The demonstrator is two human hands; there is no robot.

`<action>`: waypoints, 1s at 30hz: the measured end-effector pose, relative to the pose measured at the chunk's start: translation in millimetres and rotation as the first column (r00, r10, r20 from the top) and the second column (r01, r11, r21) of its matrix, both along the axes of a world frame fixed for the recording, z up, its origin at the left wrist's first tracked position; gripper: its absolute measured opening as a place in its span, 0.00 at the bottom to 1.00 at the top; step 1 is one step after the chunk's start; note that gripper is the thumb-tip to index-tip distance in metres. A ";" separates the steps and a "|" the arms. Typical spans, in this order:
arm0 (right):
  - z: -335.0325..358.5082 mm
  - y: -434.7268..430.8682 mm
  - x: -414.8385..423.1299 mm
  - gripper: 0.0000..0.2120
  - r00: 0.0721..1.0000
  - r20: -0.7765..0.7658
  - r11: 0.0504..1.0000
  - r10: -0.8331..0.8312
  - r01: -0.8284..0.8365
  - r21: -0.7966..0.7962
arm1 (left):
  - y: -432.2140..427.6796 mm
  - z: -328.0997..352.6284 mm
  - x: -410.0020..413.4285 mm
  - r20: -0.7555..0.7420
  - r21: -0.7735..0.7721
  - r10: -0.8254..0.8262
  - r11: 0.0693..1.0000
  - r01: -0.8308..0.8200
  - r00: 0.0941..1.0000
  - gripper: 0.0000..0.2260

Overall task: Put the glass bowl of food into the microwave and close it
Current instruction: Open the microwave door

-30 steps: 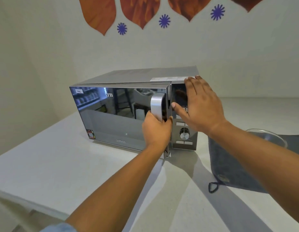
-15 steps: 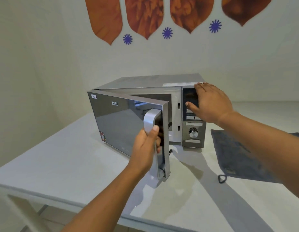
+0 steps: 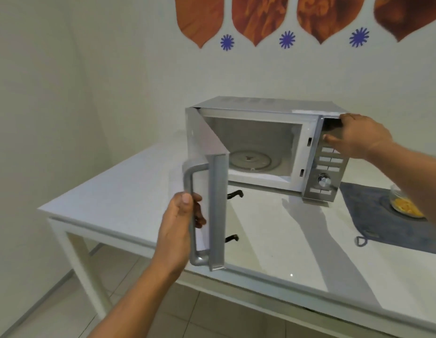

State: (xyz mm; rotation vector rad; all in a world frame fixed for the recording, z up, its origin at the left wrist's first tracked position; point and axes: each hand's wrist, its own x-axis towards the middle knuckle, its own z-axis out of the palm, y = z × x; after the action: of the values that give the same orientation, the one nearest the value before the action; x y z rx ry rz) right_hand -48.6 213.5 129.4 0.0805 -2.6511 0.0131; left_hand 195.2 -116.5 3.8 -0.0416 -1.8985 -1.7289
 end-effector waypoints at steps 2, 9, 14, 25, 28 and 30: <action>-0.1 -0.8 -0.8 0.34 1.000 0.016 1.000 -0.005 0.005 -0.012 | -21.7 2.9 10.1 0.011 0.036 0.078 0.996 -0.079 0.997 0.31; 4.0 -4.3 3.3 0.34 0.998 0.060 1.000 -0.007 0.008 -0.014 | -87.3 14.7 29.3 0.104 0.192 0.259 0.942 -0.275 0.960 0.20; -1.6 -6.0 4.0 0.34 1.000 0.014 1.000 0.001 0.000 -0.018 | -128.2 3.7 21.1 0.195 0.234 0.398 0.869 -0.437 0.896 0.32; -39.0 -7.1 23.4 0.31 0.964 -0.192 0.920 0.185 -0.238 -0.310 | -19.8 2.1 6.6 -0.492 -0.266 0.589 0.599 -0.755 0.641 0.17; -80.8 -15.7 48.3 0.30 0.952 -0.091 0.868 0.291 -0.303 -0.394 | 36.3 -10.5 -28.9 -0.251 -0.607 0.338 0.675 -0.420 0.907 0.20; -114.3 -18.7 63.5 0.30 0.933 0.029 0.853 0.358 -0.314 -0.418 | 61.4 -25.1 -59.0 -0.057 -0.749 0.236 0.632 -0.198 0.970 0.22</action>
State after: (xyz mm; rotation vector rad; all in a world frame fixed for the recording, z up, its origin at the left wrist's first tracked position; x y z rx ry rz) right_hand 15.0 194.8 15.1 0.4139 -2.6423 0.7041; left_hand 136.1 -55.1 -21.4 -0.0798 -2.4157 -0.6809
